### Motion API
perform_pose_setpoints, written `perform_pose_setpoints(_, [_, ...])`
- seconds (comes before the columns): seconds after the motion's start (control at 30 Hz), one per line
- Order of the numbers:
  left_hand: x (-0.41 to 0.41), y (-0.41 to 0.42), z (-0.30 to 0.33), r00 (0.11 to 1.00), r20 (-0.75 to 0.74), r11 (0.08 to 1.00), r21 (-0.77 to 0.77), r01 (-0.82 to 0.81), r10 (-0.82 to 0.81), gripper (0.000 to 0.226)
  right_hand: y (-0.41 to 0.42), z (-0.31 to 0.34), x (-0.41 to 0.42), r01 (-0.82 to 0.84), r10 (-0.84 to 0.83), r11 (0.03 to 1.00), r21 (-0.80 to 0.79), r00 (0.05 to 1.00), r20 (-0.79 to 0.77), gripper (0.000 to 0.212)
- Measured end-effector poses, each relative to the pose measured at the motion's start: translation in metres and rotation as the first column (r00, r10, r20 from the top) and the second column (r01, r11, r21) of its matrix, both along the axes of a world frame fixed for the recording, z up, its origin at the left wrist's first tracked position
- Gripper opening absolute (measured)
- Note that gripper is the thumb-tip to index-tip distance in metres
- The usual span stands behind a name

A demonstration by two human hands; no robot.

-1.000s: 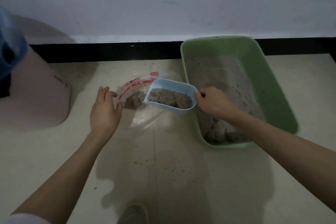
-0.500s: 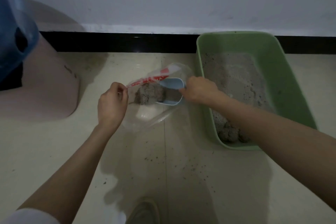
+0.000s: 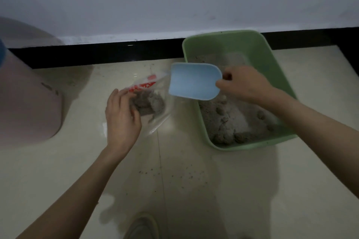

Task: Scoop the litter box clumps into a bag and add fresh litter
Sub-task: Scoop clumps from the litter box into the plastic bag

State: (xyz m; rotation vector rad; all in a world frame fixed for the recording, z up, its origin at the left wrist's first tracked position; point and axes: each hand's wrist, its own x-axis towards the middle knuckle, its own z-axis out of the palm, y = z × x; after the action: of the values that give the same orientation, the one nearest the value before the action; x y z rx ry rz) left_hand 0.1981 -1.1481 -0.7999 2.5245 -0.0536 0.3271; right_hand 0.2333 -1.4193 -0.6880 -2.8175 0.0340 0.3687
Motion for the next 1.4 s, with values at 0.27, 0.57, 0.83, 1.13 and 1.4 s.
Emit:
perform_pose_setpoints(0.27, [-0.019,-0.106,-0.014,0.915,-0.217,0.94,-0.054,0.337,-0.34,0.043,-0.11,-0.015,-0.029,0.33,-0.323,0.938,-0.108,0.943,0.078,0.034])
perform_pose_setpoints(0.57, [0.014,-0.171,-0.025,0.889,-0.449,0.995,-0.073,0.068,-0.094,0.055,-0.165,-0.05,-0.028,0.211,-0.313,0.886,-0.412,0.929,-0.198,0.028])
perform_pose_setpoints(0.83, [0.013,-0.177,-0.033,0.927,-0.373,0.997,-0.082,0.009,-0.039,0.053,-0.144,-0.08,0.015,0.158,-0.234,0.921,-0.356,0.954,-0.184,0.026])
perform_pose_setpoints(1.13, [0.012,-0.179,-0.035,0.922,-0.386,0.996,-0.092,-0.019,-0.018,0.053,-0.123,-0.13,0.015,0.163,-0.171,0.985,-0.056,0.959,-0.225,0.045])
perform_pose_setpoints(1.4, [0.012,-0.178,-0.032,0.917,-0.399,0.996,-0.081,-0.023,-0.011,0.052,-0.142,-0.122,0.002,0.329,-0.325,0.944,-0.003,0.932,-0.16,0.039])
